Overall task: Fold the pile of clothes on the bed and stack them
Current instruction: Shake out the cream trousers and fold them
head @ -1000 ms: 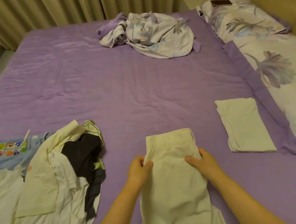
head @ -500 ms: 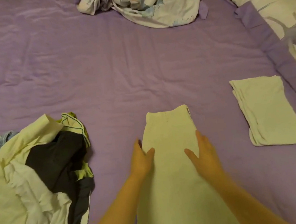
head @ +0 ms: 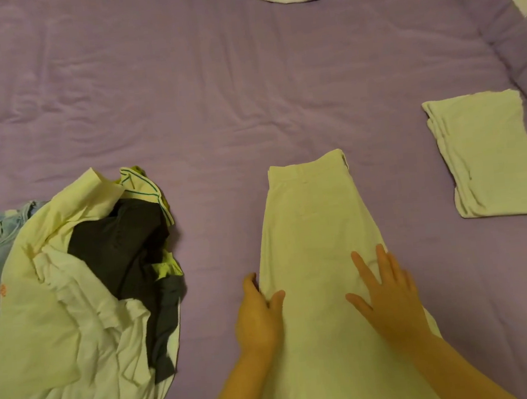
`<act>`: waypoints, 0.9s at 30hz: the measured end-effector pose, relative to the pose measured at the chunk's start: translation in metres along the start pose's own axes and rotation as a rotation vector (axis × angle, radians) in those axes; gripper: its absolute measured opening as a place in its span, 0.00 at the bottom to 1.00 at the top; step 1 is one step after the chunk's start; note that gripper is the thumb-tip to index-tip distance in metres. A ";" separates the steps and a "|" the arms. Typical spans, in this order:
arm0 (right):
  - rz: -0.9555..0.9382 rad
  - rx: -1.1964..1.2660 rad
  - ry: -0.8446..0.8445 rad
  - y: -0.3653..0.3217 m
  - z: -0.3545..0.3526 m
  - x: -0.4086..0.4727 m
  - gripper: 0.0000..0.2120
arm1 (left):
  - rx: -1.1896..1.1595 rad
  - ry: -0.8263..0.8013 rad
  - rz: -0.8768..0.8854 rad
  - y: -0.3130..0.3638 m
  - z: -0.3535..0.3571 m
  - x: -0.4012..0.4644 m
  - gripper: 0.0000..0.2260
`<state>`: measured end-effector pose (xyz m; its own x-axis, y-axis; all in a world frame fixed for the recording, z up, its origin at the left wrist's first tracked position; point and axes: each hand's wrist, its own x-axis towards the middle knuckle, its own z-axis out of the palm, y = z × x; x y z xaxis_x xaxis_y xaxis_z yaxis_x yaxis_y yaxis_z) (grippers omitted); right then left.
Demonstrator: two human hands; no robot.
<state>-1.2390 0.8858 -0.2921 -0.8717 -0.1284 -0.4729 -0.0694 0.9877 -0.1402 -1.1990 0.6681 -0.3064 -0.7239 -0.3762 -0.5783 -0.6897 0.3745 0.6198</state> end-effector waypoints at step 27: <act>0.565 1.986 0.064 0.101 -0.002 -0.107 0.10 | 0.336 -0.475 0.597 0.056 0.128 -0.150 0.27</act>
<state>-1.1535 0.9996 -0.2536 -0.6194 0.1348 -0.7734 0.6207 -0.5192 -0.5875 -1.1314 0.8543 -0.2528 -0.8476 0.3350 -0.4115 -0.1014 0.6590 0.7453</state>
